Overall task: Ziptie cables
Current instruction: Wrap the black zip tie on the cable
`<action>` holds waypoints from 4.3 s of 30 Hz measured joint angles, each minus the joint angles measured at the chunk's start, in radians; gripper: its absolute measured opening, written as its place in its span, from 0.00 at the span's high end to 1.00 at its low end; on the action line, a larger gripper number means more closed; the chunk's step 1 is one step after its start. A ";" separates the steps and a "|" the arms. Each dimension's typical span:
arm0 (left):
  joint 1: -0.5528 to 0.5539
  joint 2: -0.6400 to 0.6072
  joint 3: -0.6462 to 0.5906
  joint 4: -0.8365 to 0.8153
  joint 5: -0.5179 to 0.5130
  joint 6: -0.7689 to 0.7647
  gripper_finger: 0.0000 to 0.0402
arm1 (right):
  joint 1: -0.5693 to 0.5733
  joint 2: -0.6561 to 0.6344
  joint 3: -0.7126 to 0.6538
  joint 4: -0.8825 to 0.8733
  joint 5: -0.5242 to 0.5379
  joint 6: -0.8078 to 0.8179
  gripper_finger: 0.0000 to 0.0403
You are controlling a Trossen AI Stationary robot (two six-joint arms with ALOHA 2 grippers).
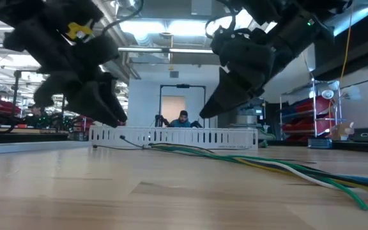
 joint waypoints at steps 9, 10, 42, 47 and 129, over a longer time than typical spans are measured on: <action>0.048 0.108 0.000 0.066 0.093 0.262 0.57 | 0.004 0.000 -0.001 -0.003 0.038 0.010 0.52; 0.049 0.120 0.000 0.081 0.082 0.284 0.57 | 0.004 0.000 -0.001 -0.002 0.047 0.011 0.52; 0.009 0.178 0.041 0.170 0.106 -0.063 0.99 | 0.004 -0.021 0.001 -0.018 0.057 -0.067 0.52; -0.011 0.153 0.075 0.109 0.182 -0.349 0.99 | 0.004 -0.043 0.001 -0.043 0.049 -0.133 0.52; -0.335 0.301 0.030 0.291 -0.174 -1.063 0.79 | -0.071 0.253 0.053 0.373 -0.501 -0.068 1.00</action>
